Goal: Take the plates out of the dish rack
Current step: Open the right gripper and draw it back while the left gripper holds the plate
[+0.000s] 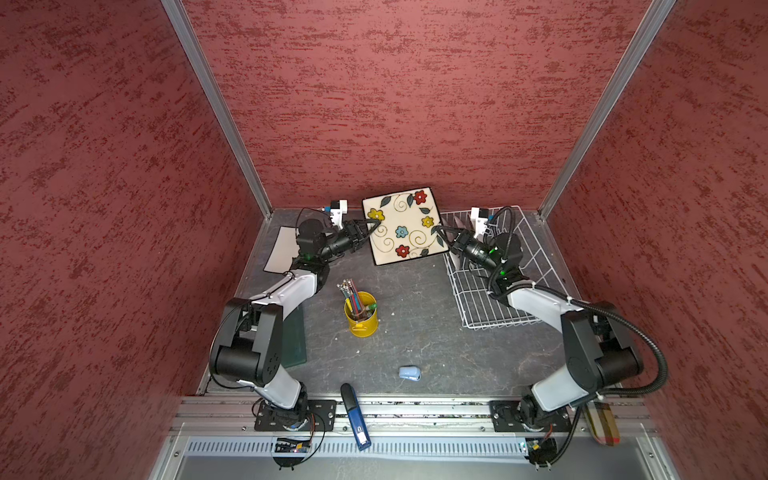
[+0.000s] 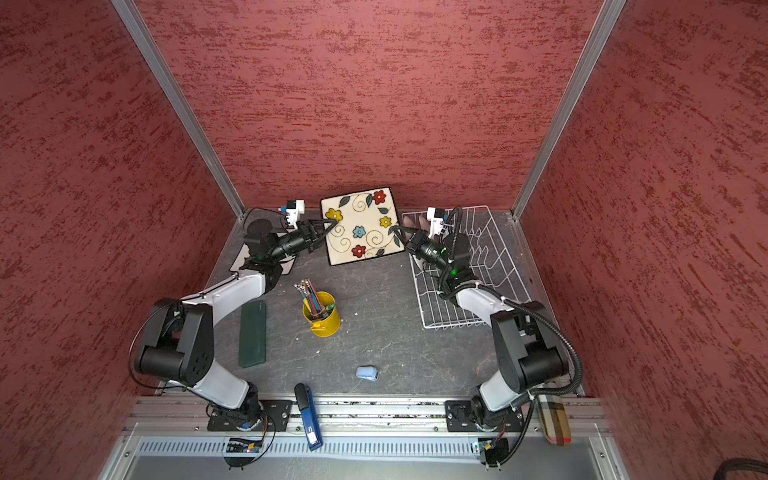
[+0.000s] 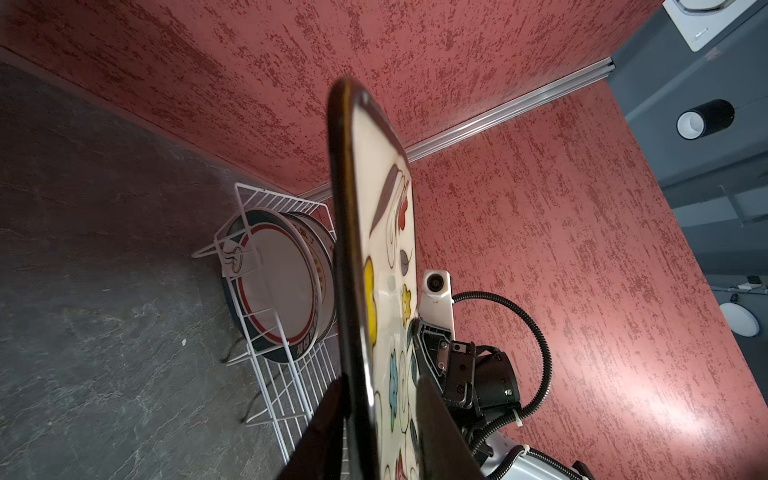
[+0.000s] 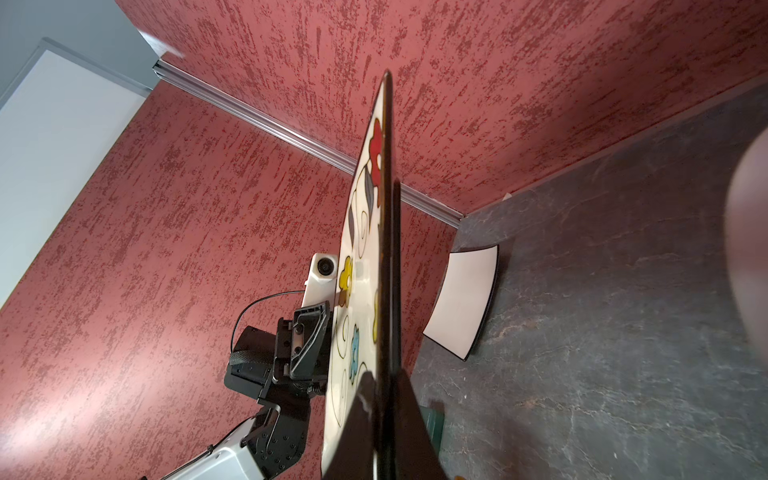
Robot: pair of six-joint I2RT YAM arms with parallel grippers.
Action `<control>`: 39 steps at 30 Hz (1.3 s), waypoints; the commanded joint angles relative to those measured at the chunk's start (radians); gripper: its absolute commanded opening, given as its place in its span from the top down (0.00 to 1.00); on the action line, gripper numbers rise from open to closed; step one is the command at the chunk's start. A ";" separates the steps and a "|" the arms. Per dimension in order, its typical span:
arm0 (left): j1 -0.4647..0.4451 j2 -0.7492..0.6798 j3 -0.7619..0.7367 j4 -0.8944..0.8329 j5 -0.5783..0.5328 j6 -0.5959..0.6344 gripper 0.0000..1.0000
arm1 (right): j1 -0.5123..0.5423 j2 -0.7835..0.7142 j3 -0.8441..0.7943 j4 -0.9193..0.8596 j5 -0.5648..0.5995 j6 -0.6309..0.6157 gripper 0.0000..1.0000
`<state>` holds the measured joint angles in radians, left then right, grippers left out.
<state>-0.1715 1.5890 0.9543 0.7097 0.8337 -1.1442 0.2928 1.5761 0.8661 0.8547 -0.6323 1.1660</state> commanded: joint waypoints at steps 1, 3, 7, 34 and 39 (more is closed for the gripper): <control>-0.010 -0.019 0.040 0.056 0.052 -0.003 0.69 | 0.019 -0.016 0.092 0.124 -0.115 0.004 1.00; -0.011 -0.023 0.041 0.046 0.053 0.006 0.68 | 0.019 -0.019 0.097 0.105 -0.125 -0.010 1.00; -0.012 -0.034 0.062 -0.069 0.050 0.068 0.65 | 0.019 -0.031 0.099 0.081 -0.123 -0.040 1.00; 0.029 -0.039 0.002 -0.008 0.041 0.016 1.00 | 0.019 -0.004 0.079 0.184 -0.095 0.046 0.65; 0.059 -0.058 -0.008 -0.018 0.041 0.020 1.00 | 0.019 -0.027 0.076 0.138 -0.079 0.023 0.22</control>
<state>-0.1360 1.5677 0.9340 0.6048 0.8738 -1.1294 0.3061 1.5970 0.9062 0.9142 -0.7109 1.1854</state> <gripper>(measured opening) 0.155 0.768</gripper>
